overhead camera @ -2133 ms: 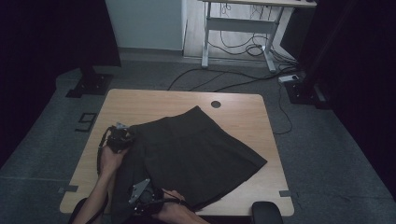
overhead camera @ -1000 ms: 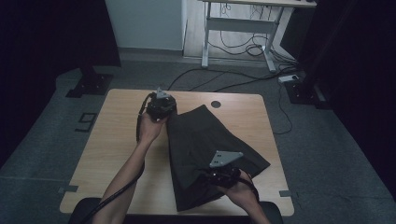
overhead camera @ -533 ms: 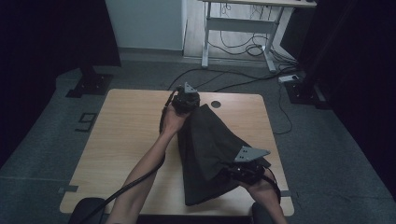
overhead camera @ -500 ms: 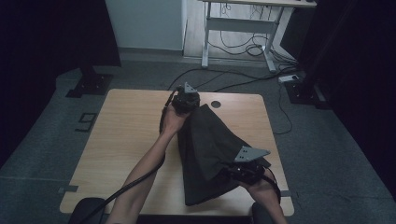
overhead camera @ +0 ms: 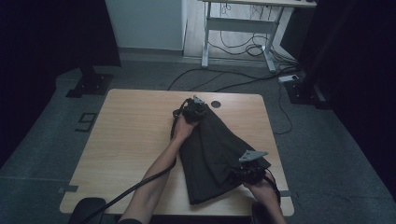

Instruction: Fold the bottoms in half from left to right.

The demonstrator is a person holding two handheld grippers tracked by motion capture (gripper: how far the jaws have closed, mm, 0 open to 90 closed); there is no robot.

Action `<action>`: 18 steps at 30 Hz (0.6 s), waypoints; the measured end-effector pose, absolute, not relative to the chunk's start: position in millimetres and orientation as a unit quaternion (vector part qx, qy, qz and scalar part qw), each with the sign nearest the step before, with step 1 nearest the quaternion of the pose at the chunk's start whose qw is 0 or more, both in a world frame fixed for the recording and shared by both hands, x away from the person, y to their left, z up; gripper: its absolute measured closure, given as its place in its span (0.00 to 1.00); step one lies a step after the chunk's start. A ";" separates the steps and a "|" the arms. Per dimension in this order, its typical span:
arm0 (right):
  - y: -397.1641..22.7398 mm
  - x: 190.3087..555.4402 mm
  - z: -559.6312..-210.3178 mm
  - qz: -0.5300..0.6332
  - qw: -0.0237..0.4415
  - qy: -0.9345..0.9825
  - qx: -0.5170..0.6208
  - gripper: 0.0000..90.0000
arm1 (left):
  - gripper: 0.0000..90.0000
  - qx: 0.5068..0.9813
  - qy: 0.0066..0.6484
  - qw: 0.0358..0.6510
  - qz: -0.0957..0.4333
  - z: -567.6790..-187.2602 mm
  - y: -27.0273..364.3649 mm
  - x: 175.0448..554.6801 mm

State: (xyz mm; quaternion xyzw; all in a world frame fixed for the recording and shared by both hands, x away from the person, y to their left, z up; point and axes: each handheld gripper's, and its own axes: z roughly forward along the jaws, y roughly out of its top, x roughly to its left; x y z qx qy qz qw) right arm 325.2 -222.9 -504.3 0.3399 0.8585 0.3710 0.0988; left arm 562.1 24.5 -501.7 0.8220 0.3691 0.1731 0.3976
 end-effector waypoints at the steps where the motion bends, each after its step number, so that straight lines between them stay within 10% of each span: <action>1: -224.7 325.8 -507.8 0.372 0.095 0.857 0.343 0.85 | 0.68 0.818 0.374 0.402 0.172 -499.3 26.2 562.2; 9: -242.7 319.4 -500.6 0.366 0.110 0.847 0.370 0.47 | 0.30 0.801 0.364 0.445 0.169 -457.1 53.2 539.8; 18: -257.6 314.7 -465.4 0.378 0.132 0.836 0.375 0.39 | 0.19 0.832 0.332 0.406 0.178 -471.3 85.3 485.2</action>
